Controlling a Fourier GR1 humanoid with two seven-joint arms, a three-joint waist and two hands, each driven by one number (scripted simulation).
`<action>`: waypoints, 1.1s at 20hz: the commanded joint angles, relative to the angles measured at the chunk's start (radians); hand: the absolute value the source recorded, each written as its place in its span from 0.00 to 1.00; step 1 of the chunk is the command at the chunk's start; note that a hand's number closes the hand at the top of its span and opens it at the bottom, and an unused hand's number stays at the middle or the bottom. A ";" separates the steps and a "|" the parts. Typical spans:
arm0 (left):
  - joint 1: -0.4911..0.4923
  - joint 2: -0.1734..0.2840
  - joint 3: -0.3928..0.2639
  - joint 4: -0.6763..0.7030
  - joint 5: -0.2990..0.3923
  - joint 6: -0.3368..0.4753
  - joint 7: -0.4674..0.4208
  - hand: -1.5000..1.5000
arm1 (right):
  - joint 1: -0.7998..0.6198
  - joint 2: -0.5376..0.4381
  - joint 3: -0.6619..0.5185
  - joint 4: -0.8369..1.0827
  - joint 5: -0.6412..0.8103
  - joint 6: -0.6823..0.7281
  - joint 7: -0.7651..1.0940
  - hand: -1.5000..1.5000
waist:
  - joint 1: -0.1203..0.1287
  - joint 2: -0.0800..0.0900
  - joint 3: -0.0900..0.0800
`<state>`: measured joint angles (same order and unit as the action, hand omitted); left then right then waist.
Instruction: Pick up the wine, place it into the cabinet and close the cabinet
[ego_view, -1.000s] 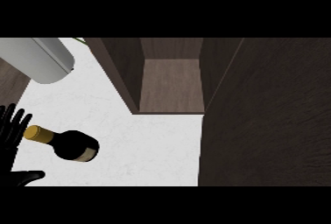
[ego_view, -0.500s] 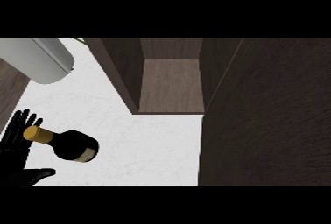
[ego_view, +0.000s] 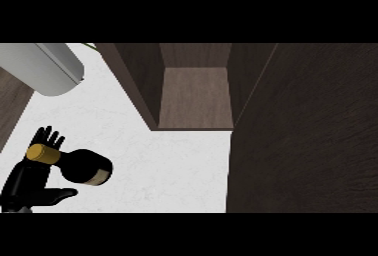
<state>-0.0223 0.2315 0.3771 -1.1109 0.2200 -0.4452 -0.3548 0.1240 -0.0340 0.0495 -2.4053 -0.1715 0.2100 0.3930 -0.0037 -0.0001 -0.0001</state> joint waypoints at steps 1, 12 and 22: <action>-0.043 0.056 0.015 0.171 -0.033 -0.037 -0.092 0.00 | -0.065 0.002 0.014 -0.054 0.017 -0.058 0.103 0.00 | 0.000 0.001 -0.001; -0.126 0.040 -0.038 0.413 -0.097 -0.032 -0.267 0.00 | 0.029 -0.026 -0.041 -0.080 -0.054 0.010 0.056 0.00 | -0.002 0.000 0.000; -0.242 0.047 -0.022 0.674 -0.090 -0.080 -0.416 0.00 | 0.060 0.009 0.010 0.002 0.034 0.037 -0.068 0.00 | -0.006 0.002 -0.001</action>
<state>-0.2477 0.2781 0.3527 -0.5054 0.1193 -0.4495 -0.6980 0.1283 -0.0343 0.0479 -2.4111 -0.1454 0.2180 0.3816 -0.0084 0.0013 -0.0009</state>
